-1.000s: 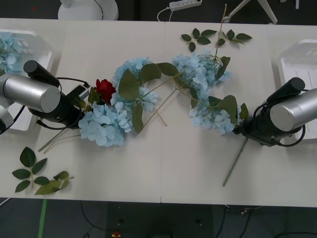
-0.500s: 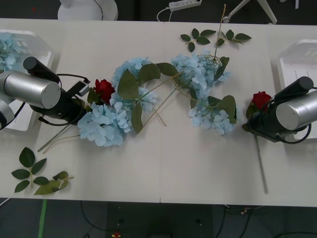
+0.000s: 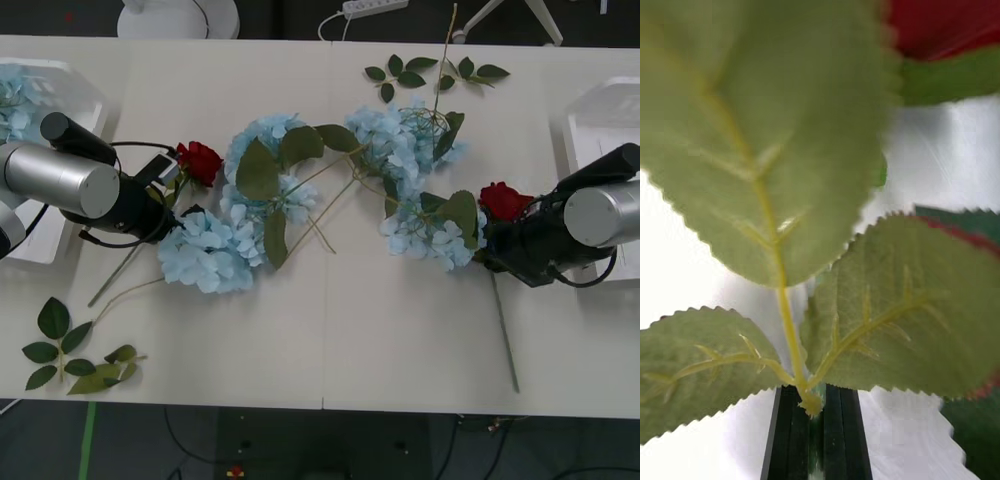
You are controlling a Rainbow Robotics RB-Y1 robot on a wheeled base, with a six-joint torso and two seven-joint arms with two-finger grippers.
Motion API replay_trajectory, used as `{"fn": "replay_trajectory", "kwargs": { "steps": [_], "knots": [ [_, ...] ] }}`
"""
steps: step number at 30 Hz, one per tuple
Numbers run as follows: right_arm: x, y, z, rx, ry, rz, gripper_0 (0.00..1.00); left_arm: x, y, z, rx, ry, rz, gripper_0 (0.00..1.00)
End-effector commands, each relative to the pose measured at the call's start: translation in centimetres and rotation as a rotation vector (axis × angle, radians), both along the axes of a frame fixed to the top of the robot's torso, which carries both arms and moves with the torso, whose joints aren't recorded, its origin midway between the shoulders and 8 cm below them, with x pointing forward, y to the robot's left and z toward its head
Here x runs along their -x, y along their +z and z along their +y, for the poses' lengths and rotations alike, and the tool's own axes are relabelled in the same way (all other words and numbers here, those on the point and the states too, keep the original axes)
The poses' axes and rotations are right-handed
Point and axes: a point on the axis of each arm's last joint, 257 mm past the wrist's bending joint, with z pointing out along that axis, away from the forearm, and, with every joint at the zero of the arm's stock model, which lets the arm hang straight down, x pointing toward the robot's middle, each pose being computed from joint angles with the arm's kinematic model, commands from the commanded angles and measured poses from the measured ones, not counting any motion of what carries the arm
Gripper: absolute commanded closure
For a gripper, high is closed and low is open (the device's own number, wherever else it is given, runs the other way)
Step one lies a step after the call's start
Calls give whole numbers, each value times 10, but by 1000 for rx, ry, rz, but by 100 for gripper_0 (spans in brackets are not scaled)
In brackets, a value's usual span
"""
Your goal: Place the red flowers into the right box and the blue flowers into the left box. If a person shows an open palm, hand one flower to the person first, then continue sorting.
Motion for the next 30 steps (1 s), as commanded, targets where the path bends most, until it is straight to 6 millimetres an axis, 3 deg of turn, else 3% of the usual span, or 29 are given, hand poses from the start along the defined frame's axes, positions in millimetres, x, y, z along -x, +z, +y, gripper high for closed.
{"fn": "replay_trajectory", "kwargs": {
  "steps": [1,6,9,10,11,15,17,21,27,30],
  "knots": [
    [23,41,58,-129,127,27,100,-17,36,27,-68,-55,-100,100],
    [14,112,67,-209,163,-52,100,-43,91,49,-22,0,-225,100],
    [-7,171,67,-291,145,-158,100,-58,129,56,34,38,-311,100],
    [-12,181,64,-299,138,-178,100,-61,137,56,47,45,-326,100],
    [-22,201,57,-303,124,-224,100,-66,153,57,85,63,-356,100],
    [-54,245,17,-225,68,-347,100,-76,203,48,260,112,-430,100],
    [-67,259,-2,-166,55,-387,100,-77,222,39,324,114,-454,100],
    [-89,275,-61,76,133,-475,100,-72,252,21,550,145,-457,100],
    [-109,277,-128,308,197,-482,100,-57,279,-5,747,128,-493,100],
    [-123,275,-159,423,220,-501,100,-47,292,-30,898,125,-530,100]
  ]
}}
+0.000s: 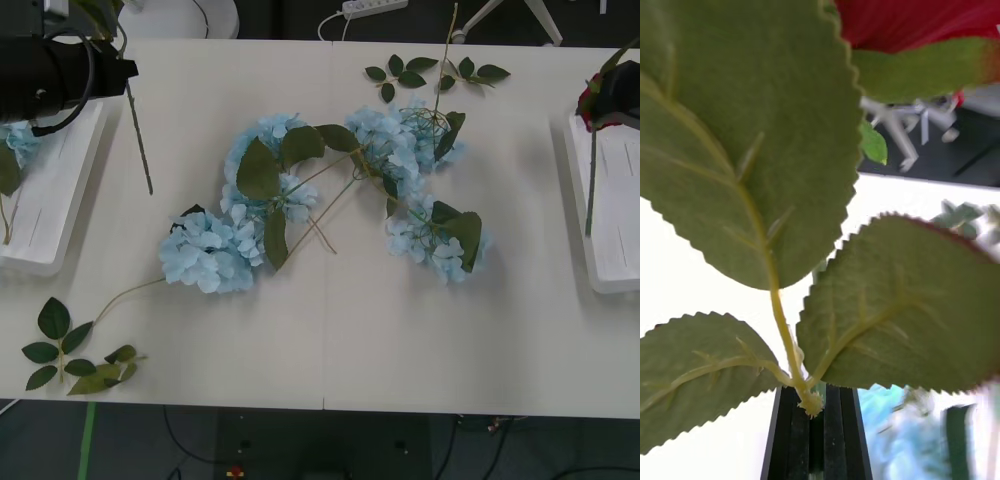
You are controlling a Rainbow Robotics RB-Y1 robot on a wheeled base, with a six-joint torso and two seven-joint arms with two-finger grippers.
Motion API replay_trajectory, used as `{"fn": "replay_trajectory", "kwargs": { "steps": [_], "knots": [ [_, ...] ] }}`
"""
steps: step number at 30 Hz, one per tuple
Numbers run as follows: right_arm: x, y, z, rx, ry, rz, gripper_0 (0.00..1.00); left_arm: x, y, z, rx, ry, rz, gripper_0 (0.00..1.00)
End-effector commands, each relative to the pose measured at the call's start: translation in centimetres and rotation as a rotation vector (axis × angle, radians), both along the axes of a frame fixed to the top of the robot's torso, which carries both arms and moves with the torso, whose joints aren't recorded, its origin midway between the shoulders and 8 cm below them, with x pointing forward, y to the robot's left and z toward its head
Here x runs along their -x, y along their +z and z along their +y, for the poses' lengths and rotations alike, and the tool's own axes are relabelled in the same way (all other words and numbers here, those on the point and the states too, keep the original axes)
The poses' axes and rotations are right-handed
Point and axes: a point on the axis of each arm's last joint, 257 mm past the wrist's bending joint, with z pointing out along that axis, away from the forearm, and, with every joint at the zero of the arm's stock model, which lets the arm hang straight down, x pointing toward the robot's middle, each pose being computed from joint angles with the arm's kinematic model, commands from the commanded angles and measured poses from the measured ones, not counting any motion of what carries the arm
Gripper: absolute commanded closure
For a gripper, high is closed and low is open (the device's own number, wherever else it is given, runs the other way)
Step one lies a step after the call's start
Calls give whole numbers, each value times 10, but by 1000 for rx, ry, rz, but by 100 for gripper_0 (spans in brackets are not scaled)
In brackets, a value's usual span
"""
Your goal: Place the red flowers into the right box and the blue flowers into the left box. If a person shows an open palm, hand one flower to the person first, then continue sorting.
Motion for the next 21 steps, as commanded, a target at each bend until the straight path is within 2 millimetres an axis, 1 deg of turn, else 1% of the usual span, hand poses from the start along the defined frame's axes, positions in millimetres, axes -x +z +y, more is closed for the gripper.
{"fn": "replay_trajectory", "kwargs": {
  "steps": [1,2,3,4,5,6,7,9,12,13,15,16,18,19,21],
  "knots": [
    [-26,39,-58,220,9,-100,100,17,38,-14,160,-4,-129,100],
    [-29,37,-65,246,10,-105,100,18,44,-21,207,-1,-151,100],
    [-30,36,-67,255,11,-107,100,19,44,-23,218,0,-157,100],
    [-33,32,-77,291,15,-105,100,19,51,-32,255,5,-189,100],
    [-33,32,-77,291,15,-105,100,19,51,-32,255,5,-189,100],
    [-38,30,-92,338,14,-118,100,18,56,-42,275,-2,-208,100],
    [-41,28,-102,365,7,-129,100,18,60,-51,285,-12,-214,100],
    [-46,20,-114,402,0,-145,100,17,66,-63,297,-28,-226,100],
    [-50,10,-132,474,-5,-166,100,14,78,-91,328,-61,-249,100],
    [-51,4,-138,491,-15,-168,100,14,81,-104,339,-75,-255,100],
    [-53,0,-146,529,-19,-178,100,14,85,-122,357,-95,-264,100],
    [-55,-1,-152,580,-15,-189,100,15,88,-137,378,-111,-266,100],
    [-56,-4,-163,679,2,-184,100,17,92,-161,424,-132,-268,100],
    [-57,-7,-171,769,18,-184,100,20,96,-181,468,-149,-269,100],
    [-59,-12,-176,840,35,-184,100,23,99,-205,515,-163,-274,100]
  ]
}}
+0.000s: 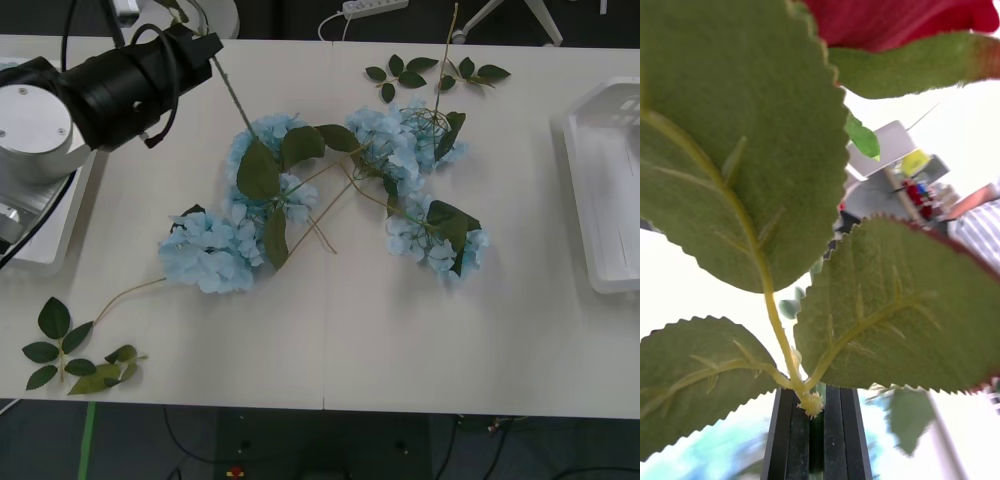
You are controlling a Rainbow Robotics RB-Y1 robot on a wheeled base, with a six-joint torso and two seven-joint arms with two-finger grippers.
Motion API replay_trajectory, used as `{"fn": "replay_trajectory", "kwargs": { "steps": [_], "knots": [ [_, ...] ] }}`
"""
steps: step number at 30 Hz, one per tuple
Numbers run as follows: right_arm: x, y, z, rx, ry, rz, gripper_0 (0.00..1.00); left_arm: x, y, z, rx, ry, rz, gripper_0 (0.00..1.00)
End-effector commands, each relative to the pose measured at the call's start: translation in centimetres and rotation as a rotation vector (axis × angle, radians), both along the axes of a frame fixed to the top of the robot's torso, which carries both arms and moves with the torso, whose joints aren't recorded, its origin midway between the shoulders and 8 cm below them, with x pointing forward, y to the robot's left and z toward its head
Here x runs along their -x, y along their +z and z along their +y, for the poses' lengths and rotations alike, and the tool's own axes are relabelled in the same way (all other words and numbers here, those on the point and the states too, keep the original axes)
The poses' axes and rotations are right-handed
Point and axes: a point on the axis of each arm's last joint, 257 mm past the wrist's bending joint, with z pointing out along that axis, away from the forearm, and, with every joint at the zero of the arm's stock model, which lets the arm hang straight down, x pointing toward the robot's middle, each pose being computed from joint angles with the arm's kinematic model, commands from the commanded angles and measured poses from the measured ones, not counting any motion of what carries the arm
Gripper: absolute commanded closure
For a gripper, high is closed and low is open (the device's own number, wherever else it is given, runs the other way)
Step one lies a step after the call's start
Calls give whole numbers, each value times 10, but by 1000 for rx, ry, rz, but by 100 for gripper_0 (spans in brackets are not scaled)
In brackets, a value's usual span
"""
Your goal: Place the red flowers into the right box and the blue flowers into the left box. If a person shows an open palm, hand one flower to the person first, then continue sorting.
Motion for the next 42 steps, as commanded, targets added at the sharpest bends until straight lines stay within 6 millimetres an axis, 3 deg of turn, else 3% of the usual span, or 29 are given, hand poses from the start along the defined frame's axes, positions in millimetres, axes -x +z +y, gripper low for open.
{"fn": "replay_trajectory", "kwargs": {
  "steps": [1,2,3,9,12,16,19,26,30,33,39,42],
  "knots": [
    [-17,19,-7,203,51,-25,100,9,61,-77,129,-65,-115,100],
    [-17,13,-7,217,56,-20,99,11,63,-89,145,-71,-121,100],
    [-17,11,-9,233,58,-22,93,13,65,-99,161,-72,-128,100],
    [-11,-2,-20,266,50,-8,37,34,71,-169,210,-132,-151,100],
    [-12,-3,-17,239,50,-16,19,44,70,-190,187,-171,-157,100],
    [-16,2,-6,201,69,-26,3,60,74,-220,174,-227,-168,100],
    [-15,10,7,172,105,2,0,68,76,-231,172,-244,-178,100],
    [7,58,55,-9,261,80,0,87,79,-252,147,-292,-205,100],
    [19,90,56,-27,328,76,0,92,82,-256,144,-303,-214,100],
    [28,106,69,-70,398,78,0,93,82,-256,136,-301,-223,100],
    [52,123,131,-249,624,74,0,95,84,-257,136,-305,-231,100],
    [67,127,177,-350,772,49,0,95,84,-257,136,-305,-231,100]
  ]
}}
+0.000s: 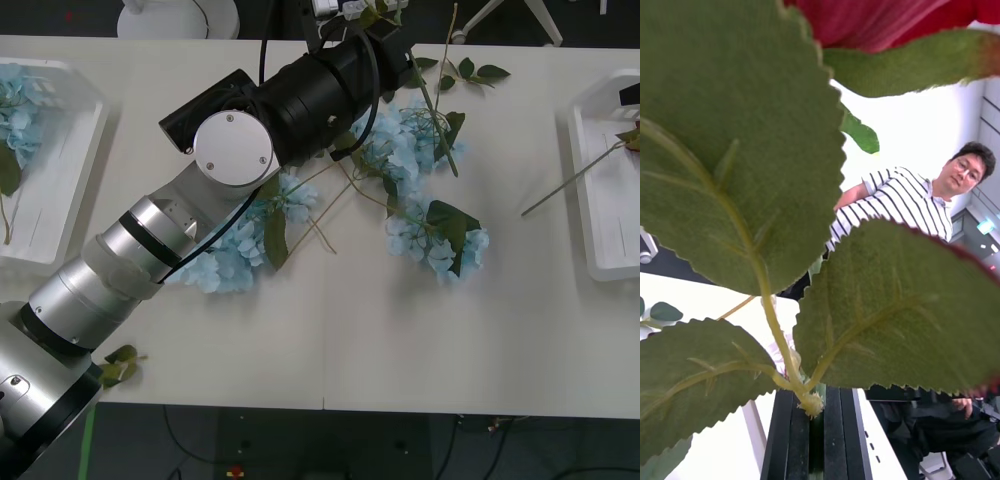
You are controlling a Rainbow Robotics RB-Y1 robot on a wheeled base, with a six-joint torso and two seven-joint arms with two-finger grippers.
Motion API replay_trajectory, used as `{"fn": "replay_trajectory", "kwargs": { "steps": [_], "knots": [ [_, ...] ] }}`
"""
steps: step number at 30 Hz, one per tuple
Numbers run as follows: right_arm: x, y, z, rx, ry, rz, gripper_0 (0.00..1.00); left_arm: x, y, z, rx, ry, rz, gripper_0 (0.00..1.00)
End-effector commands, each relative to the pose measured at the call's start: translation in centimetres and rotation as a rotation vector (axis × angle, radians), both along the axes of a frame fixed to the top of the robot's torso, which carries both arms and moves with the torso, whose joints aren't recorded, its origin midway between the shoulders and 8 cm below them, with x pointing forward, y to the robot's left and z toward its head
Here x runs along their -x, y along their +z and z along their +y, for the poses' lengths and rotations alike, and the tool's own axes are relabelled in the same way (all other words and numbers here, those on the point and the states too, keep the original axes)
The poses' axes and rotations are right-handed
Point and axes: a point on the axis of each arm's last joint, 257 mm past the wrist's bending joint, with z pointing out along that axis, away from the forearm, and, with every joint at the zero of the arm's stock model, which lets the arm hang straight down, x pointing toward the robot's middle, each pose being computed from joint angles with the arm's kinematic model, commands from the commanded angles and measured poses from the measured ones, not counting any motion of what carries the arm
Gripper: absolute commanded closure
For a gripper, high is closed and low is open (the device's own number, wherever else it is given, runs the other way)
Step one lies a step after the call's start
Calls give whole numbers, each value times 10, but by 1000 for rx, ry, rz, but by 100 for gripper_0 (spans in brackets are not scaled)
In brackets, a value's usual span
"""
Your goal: Place the red flowers into the right box and the blue flowers into the left box. If a person shows an open palm, hand one flower to the person first, then continue sorting.
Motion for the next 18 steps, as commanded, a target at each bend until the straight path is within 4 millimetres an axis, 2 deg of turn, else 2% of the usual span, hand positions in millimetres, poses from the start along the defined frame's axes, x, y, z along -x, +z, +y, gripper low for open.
{"fn": "replay_trajectory", "kwargs": {
  "steps": [1,4,7,13,18],
  "knots": [
    [19,43,38,-48,185,-96,0,26,45,-27,-3,-44,-127,100],
    [48,36,88,-149,318,-70,0,26,45,-27,-3,-44,-127,100],
    [65,34,117,-161,399,-73,0,26,45,-27,-3,-44,-127,100],
    [97,16,155,-140,513,-55,0,26,45,-27,-3,-44,-127,100],
    [100,5,184,-186,549,-70,0,26,45,-27,-3,-44,-127,100]
  ]
}}
